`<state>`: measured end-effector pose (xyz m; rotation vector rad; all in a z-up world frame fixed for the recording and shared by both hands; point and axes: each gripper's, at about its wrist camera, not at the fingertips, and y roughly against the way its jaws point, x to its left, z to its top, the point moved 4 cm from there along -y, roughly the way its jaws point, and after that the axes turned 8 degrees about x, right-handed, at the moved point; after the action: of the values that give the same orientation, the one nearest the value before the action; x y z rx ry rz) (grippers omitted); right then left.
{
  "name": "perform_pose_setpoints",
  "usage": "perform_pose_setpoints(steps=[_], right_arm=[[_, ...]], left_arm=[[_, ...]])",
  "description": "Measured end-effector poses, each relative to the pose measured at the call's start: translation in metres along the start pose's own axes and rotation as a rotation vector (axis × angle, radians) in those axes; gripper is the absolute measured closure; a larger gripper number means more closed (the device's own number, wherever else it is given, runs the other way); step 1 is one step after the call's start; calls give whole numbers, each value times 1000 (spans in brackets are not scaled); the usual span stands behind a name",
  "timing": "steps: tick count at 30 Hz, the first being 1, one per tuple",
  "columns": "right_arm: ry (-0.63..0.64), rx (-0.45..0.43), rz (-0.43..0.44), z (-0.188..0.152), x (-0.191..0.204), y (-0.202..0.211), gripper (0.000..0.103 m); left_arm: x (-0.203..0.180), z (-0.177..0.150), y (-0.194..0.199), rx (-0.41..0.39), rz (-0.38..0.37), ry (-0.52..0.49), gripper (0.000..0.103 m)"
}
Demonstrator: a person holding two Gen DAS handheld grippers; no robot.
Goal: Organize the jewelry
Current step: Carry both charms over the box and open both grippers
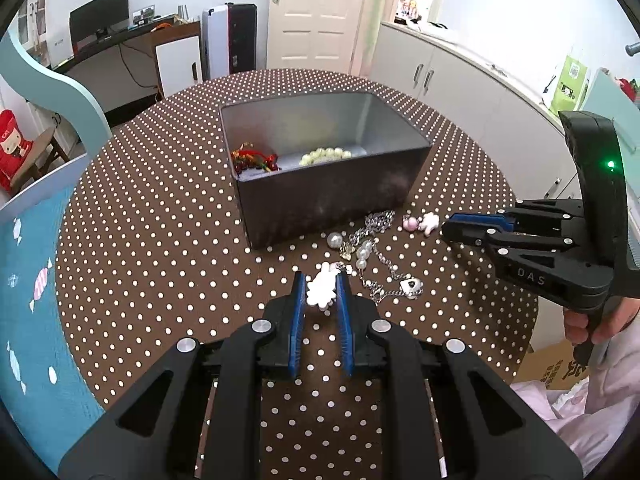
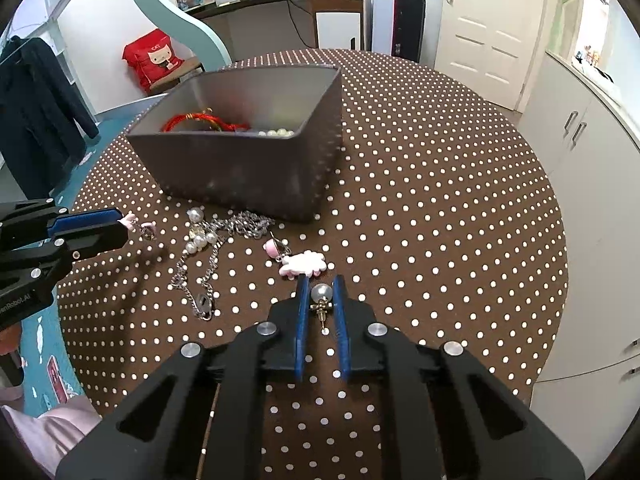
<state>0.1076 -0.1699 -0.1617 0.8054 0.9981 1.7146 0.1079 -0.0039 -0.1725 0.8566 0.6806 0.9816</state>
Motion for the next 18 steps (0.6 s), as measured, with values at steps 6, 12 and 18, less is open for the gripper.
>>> perform_pose_setpoints(steps=[6, 12, 18], right_arm=[[13, -44, -13, 7, 0, 18, 92], [48, -116, -23, 25, 6, 42, 92], [110, -191, -27, 50, 24, 61, 92]], left_arm=[[2, 10, 13, -41, -2, -8, 88], [5, 26, 33, -109, -2, -7, 88], [11, 51, 50, -184, -7, 6, 88]])
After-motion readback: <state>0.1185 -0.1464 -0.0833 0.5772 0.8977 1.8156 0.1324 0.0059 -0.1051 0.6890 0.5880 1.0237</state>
